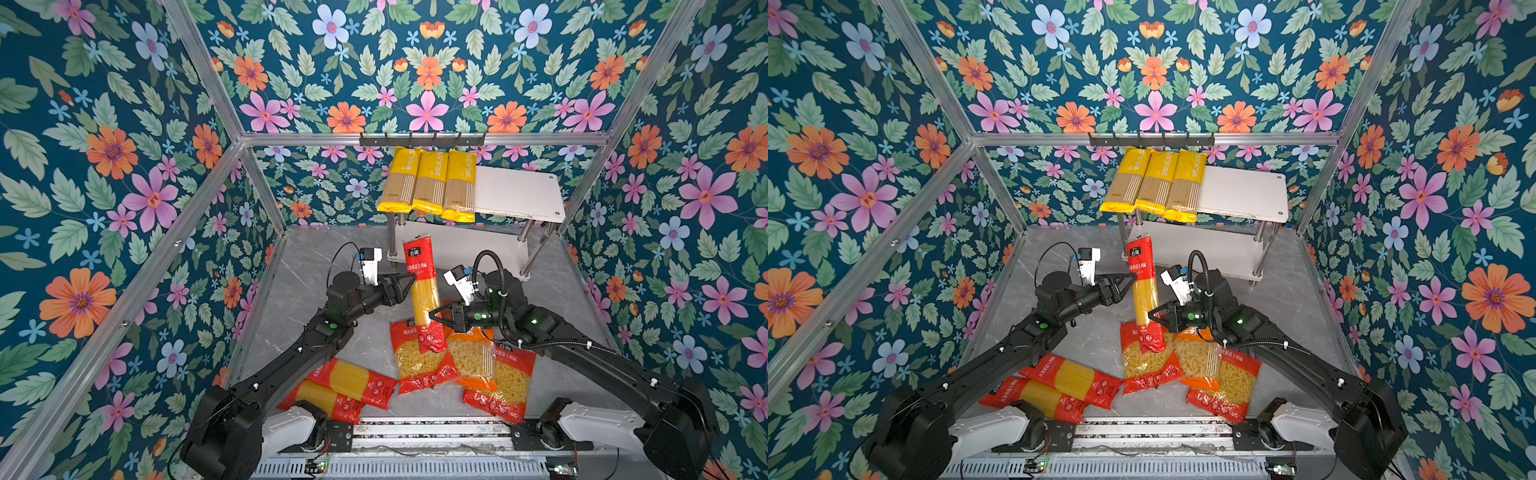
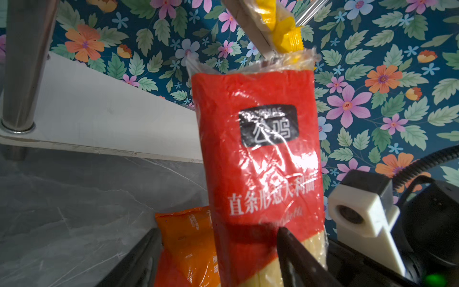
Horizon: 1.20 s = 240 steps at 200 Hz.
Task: Arrange pasta packages on shelves
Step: Pick up the pasta bag.
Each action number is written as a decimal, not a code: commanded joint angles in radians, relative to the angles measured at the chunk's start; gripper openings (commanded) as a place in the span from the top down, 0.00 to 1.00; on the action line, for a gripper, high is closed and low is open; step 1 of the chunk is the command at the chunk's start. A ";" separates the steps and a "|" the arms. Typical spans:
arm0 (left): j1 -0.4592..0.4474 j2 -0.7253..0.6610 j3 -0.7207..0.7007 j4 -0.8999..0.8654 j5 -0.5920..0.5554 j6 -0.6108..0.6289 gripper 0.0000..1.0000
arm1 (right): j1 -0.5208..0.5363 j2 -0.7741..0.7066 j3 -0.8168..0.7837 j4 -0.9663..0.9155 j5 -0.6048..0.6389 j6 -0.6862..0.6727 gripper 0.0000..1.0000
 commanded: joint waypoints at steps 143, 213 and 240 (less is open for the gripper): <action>-0.023 0.094 0.067 0.256 0.309 0.090 0.17 | -0.189 -0.150 0.053 0.062 -0.224 -0.022 1.00; -0.037 0.171 0.147 0.328 0.404 0.048 0.19 | -0.189 -0.103 0.067 0.136 -0.298 0.029 1.00; -0.045 0.187 0.163 0.352 0.437 0.032 0.21 | -0.190 -0.093 0.065 0.177 -0.340 0.051 1.00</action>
